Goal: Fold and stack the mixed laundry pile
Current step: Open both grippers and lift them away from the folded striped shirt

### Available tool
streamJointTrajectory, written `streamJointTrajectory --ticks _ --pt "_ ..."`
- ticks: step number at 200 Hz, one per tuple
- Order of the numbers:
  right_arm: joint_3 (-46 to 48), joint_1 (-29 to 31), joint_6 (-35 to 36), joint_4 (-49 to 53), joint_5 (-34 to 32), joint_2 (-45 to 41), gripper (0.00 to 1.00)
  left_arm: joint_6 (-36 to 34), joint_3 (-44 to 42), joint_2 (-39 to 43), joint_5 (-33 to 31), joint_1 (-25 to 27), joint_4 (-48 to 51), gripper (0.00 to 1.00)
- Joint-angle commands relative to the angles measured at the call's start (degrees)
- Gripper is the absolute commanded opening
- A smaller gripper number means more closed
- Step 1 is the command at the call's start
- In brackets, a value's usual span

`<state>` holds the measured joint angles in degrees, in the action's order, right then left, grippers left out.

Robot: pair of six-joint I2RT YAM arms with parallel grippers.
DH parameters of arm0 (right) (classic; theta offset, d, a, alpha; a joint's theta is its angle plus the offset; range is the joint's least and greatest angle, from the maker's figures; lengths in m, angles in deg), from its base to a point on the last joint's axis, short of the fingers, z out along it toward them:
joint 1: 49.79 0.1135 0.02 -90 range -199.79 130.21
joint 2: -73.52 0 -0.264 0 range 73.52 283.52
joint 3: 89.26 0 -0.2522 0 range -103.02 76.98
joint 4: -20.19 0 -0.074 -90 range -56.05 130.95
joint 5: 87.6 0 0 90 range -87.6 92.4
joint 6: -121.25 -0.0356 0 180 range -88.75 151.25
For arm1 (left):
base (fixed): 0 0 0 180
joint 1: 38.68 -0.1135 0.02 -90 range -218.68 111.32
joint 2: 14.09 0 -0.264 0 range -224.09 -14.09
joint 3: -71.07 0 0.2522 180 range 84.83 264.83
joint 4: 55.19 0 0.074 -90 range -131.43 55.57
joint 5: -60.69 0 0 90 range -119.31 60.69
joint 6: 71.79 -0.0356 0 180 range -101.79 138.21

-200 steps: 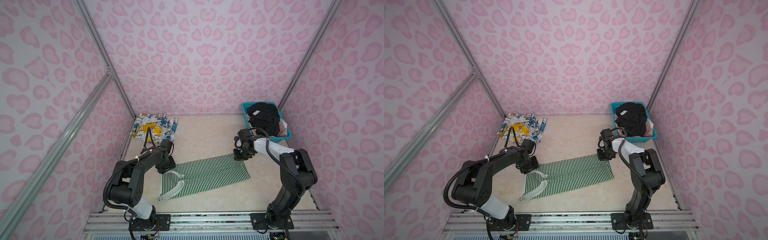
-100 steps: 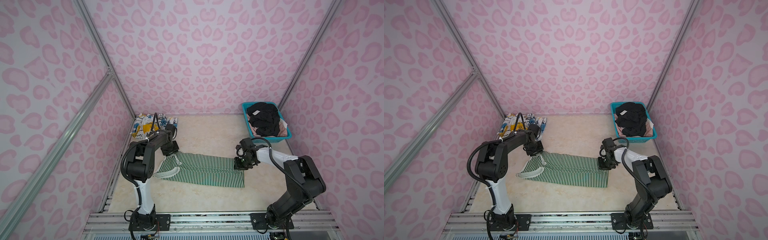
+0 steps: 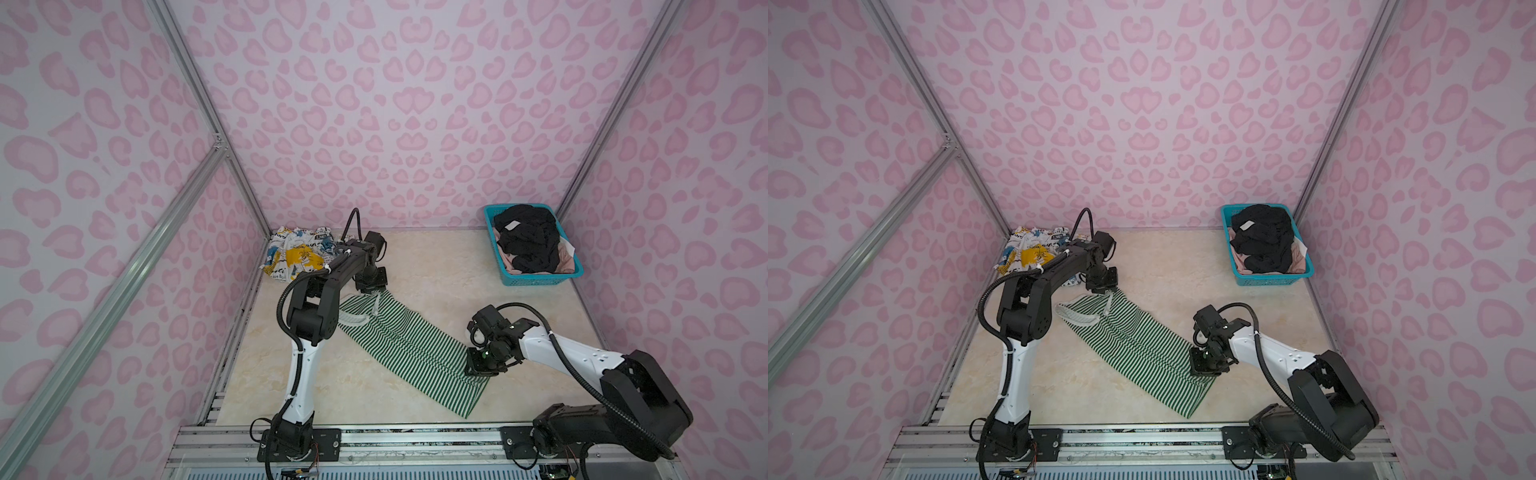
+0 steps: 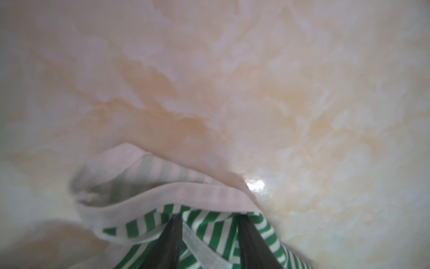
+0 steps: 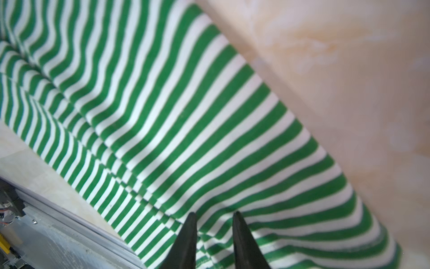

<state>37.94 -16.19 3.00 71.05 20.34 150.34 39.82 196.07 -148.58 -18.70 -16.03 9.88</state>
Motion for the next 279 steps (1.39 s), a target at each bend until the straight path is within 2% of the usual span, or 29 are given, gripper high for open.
streamJointTrajectory --ticks 1,19,35,54,76,93,131,178,228,251,279 --pt "-3.44 0.58 3.45 4.6 0.9 -1.76 0.3 1.37 3.29 -2.75 3.5 0.68 0.17 0.43" --pt "-8.68 0.56 8.68 5.32 -0.23 -2.55 0.37 2.38 3.83 -0.82 5.03 0.95 -5.69 0.46" --pt "-14.38 0.5 12.86 2.85 -0.88 0.01 0.44 3.64 5.92 0.81 4.75 0.9 -7.91 0.5" --pt "-22.28 0.1 17.4 0.79 -0.46 7.16 0.49 4.43 6.42 4.88 -0.94 0.88 -8.17 0.57" --pt "-33.55 -0.65 21.97 2.66 3.48 18.82 0.53 6.62 1.9 12.96 -9.06 -0.16 -7.24 0.68" --pt "-40.6 -0.73 25.12 3.23 5.06 26.96 0.54 8.8 -4.67 19.72 -11.29 -2.37 -5.97 0.71" --pt "-60.82 -1.72 29.94 7.93 9.69 45.35 0.57 9.8 -28.4 38.4 -11.26 -6.88 -9.89 0.71" --pt "-78.66 -1.7 32.86 15.12 10.04 60.08 0.57 11.04 -48.84 59.25 -14.03 -8.16 -6.52 0.72" --pt "-84.27 0.21 33.26 17.91 12.69 66.96 0.52 14.0 -59.31 76.17 -16.45 -8.28 -0.81 0.73" --pt "-86.28 1.59 32.51 18.47 11.8 69.36 0.43 13.99 -61.58 80.0 -17.2 -8.41 0.34 0.77" --pt "-89.08 2.25 30.05 18.62 7.81 71.74 0.28 13.56 -62.23 79.99 -15.77 -8.38 0.98 0.77"
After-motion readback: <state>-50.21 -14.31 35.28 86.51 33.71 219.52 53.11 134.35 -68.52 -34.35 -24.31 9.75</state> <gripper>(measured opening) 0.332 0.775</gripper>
